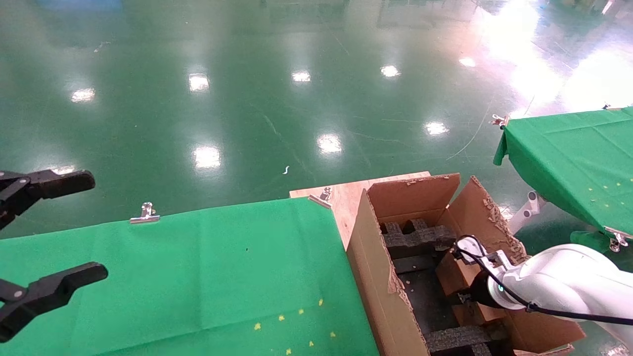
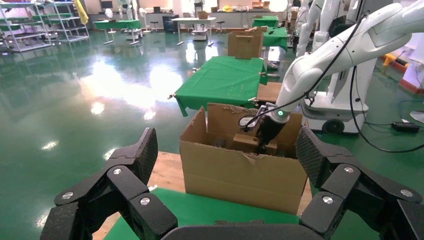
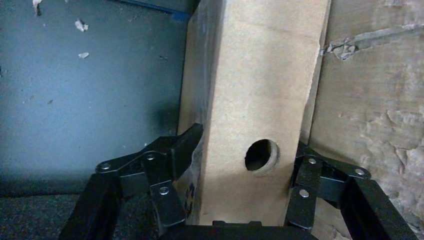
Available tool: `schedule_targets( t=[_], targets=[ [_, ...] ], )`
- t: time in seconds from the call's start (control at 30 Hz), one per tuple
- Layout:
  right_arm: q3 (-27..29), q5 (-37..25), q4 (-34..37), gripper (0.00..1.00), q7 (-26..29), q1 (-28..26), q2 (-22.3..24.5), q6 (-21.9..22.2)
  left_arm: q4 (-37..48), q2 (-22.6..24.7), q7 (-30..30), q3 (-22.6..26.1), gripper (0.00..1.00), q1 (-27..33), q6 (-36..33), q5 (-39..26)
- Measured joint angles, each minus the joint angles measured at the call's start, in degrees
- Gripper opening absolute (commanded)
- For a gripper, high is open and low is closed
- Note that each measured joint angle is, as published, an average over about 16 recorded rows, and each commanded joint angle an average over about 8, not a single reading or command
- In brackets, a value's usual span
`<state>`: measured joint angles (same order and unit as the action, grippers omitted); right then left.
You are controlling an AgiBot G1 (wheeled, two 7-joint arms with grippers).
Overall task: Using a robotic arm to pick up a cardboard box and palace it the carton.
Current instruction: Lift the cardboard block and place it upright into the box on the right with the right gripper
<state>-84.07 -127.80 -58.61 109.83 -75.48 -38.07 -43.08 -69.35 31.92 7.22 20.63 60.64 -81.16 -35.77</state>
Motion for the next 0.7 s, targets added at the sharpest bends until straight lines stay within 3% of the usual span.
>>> schedule_targets(
  t=[0.7],
  targets=[
    [1.1, -1.5, -2.2, 1.0, -0.3, -3.6, 1.4, -0.8, 0.0, 0.0, 0.0, 0.0, 1.0, 0.0, 0.0, 0.0]
  ],
)
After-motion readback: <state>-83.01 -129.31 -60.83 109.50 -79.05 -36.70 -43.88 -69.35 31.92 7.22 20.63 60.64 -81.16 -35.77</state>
